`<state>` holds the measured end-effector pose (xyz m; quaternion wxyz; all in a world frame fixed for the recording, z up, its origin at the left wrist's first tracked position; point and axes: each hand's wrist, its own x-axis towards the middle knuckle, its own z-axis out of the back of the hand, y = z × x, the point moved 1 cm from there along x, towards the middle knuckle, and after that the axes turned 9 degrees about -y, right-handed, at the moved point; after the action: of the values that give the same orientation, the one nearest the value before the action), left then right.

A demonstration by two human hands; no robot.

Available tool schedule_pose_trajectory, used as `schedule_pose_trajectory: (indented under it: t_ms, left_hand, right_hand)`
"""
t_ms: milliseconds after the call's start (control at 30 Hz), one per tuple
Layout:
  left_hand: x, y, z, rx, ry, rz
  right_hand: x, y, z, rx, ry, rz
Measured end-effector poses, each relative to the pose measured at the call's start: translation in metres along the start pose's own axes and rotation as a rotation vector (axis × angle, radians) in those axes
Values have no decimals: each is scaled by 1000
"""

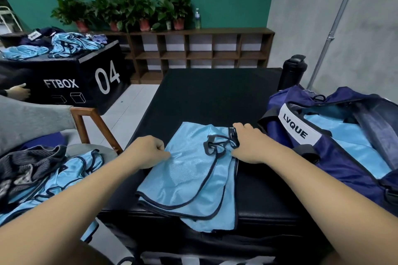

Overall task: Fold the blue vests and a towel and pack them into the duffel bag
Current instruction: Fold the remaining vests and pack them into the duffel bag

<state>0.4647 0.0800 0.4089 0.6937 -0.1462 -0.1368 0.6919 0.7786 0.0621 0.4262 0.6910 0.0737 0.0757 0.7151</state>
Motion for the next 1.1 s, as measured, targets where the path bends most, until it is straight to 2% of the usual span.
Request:
schedule_pose_trajectory:
  t_ms: [100, 167, 233, 300, 367, 467, 667, 800, 933, 1100]
  left_hand:
    - [15, 8, -1, 2, -90, -6]
    - [26, 15, -2, 16, -173, -25]
    - [34, 19, -3, 20, -240, -71]
    - [38, 17, -5, 6, -280, -125]
    - [37, 10, -6, 9, -284, -173]
    - [26, -8, -8, -19, -239, -265]
    - [-30, -42, -29, -55, 27, -321]
    - [-48, -52, -33, 31, 66, -321]
    - [-55, -55, -35, 66, 97, -351]
    - [-54, -46, -24, 135, 142, -450]
  right_hand:
    - [-8, -3, 15, 124, 191, 84]
    - [-9, -1, 19, 93, 107, 182]
    - [-3, 6, 14, 172, -3, 262]
    - [8, 10, 2, 268, -49, 281]
    - [20, 14, -6, 249, -77, 288]
    - [39, 18, -6, 177, -75, 333]
    - [62, 20, -12, 82, 80, 407]
    - [57, 15, -6, -112, 58, 485]
    - [46, 3, 1, -197, 6, 482]
    - [20, -13, 2, -224, 139, 452]
